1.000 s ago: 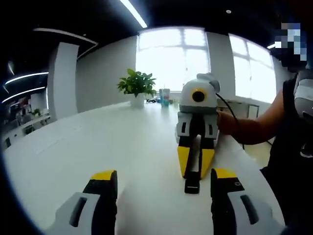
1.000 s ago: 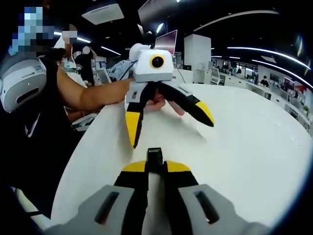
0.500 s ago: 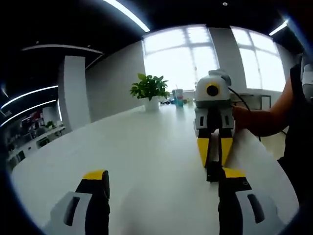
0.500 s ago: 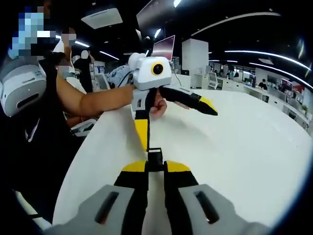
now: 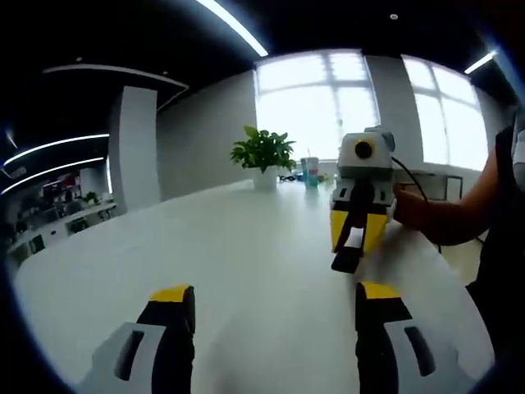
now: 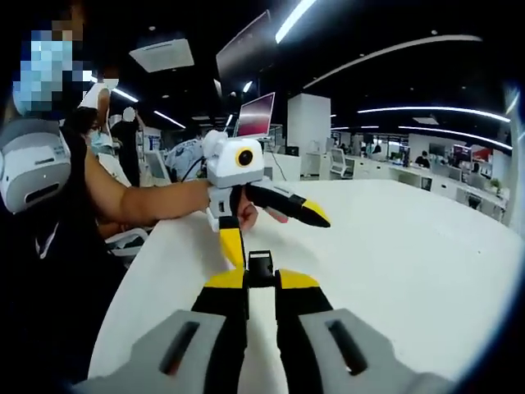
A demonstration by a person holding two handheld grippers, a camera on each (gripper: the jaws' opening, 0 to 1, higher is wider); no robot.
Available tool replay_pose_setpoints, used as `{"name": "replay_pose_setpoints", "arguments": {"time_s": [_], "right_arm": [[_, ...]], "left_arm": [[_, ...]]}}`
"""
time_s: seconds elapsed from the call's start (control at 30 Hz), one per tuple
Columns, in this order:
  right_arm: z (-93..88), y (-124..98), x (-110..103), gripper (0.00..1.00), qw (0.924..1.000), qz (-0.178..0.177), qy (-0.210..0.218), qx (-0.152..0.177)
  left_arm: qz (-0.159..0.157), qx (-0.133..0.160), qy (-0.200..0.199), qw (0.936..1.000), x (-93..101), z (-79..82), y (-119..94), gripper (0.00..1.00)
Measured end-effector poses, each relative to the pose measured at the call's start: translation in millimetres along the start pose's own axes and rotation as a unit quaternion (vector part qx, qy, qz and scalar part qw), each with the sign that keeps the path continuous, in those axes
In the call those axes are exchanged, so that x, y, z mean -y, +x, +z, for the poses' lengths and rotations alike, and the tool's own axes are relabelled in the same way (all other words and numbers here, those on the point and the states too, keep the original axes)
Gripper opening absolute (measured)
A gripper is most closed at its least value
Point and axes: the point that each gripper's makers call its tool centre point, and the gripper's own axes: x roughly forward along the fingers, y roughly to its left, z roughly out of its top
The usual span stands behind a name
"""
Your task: Snap the two parts of the plastic buckle together until the buckle closes and remains connected.
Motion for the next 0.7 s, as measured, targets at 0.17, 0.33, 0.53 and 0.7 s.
{"name": "replay_pose_setpoints", "arguments": {"time_s": [0.17,0.33,0.53,0.7], "right_arm": [[-2.0,-1,8,0.09,0.9998,-0.020,0.001,-0.004],[2.6,-5,17,0.09,0.9989,-0.046,-0.002,0.006],[5.9,-13,36,0.09,0.9955,-0.093,0.003,0.016],[2.9,-20,52,0.09,0.9908,-0.134,0.011,0.012]], "left_arm": [[-0.006,0.005,0.006,1.0000,3.9,0.9,2,0.90],[0.005,0.005,0.015,0.9999,-0.6,1.9,2,0.95],[0.026,0.011,0.010,0.9996,-9.9,4.7,0,0.98],[0.048,0.012,0.005,0.9988,-21.5,4.6,-2,0.99]]}}
